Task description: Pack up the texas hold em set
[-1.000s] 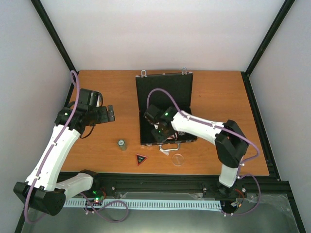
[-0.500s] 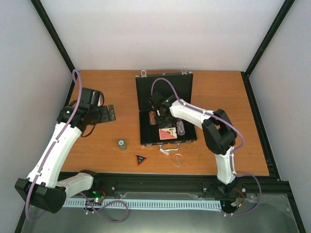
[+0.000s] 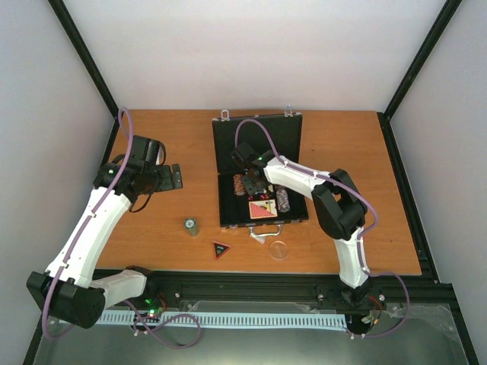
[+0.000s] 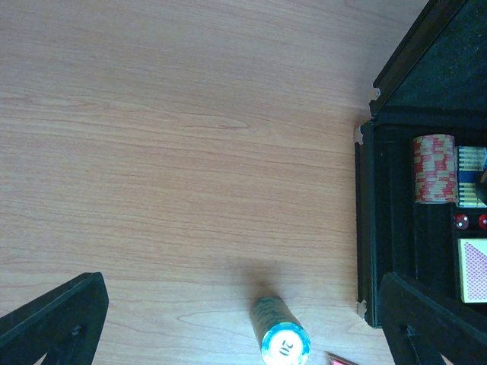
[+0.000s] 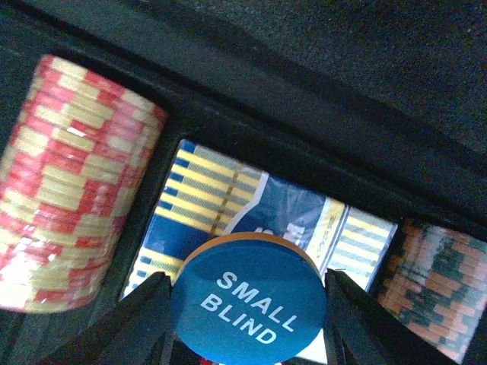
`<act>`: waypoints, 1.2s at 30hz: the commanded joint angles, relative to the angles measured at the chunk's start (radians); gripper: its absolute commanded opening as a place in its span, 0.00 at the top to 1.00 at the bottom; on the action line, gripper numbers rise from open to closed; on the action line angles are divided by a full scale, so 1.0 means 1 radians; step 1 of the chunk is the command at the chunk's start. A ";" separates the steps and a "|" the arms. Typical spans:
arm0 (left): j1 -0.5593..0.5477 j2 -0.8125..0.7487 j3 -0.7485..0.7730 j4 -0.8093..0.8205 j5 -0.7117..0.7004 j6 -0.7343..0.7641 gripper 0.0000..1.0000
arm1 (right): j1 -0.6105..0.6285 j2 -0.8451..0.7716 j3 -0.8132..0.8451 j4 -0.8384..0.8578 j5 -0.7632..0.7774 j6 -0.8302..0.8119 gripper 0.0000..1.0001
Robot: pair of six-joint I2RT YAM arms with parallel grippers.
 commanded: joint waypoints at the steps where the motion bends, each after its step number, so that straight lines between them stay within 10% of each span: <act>1: 0.003 0.007 0.016 0.015 -0.011 0.022 0.00 | -0.021 0.046 0.038 0.035 0.041 -0.003 0.59; 9: 0.003 0.001 0.014 0.024 -0.011 0.033 0.00 | -0.048 0.099 0.094 0.037 0.039 0.003 0.53; 19: 0.003 0.009 0.011 0.029 0.006 0.032 0.00 | -0.049 0.071 0.089 0.010 0.007 0.010 0.07; 36: 0.003 -0.060 0.002 0.016 0.021 0.027 0.00 | -0.032 -0.127 0.004 -0.038 -0.176 0.020 0.01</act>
